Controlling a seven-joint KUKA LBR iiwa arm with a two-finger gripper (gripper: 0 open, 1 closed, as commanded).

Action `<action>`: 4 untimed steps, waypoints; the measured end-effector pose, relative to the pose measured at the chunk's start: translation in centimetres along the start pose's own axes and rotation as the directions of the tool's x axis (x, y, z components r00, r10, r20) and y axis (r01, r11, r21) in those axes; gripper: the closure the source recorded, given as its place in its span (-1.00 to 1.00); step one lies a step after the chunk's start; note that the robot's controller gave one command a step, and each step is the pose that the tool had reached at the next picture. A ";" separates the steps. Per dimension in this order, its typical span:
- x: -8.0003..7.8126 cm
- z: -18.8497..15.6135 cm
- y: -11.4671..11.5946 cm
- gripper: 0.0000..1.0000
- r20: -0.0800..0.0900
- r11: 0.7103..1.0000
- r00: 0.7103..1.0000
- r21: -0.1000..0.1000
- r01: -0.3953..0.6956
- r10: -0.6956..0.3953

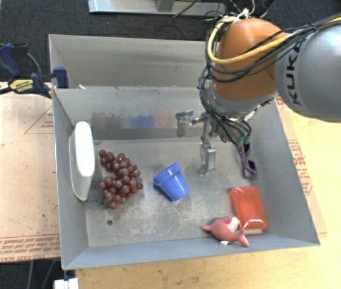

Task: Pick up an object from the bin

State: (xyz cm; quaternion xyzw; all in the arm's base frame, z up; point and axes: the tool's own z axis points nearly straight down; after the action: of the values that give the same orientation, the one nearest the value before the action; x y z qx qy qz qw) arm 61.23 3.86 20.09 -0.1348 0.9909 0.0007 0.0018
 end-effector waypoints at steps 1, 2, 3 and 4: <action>0.8 2.5 1.3 -1.00 -0.002 0.990 0.990 -0.001 0.142 -0.142; 0.8 3.8 1.6 -1.00 -0.001 0.991 0.991 -0.001 -0.135 0.135; 1.2 9.7 2.0 -1.00 0.002 0.974 0.974 0.000 0.226 -0.226; 1.3 12.3 2.5 1.00 0.022 0.901 0.901 0.008 0.434 -0.434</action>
Offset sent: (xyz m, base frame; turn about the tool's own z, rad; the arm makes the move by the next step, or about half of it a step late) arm -0.0132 0.0148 -0.0602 -0.3606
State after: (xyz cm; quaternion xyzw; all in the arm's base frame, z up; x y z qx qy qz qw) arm 59.32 5.92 7.80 -0.3520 0.9359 0.0006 0.0136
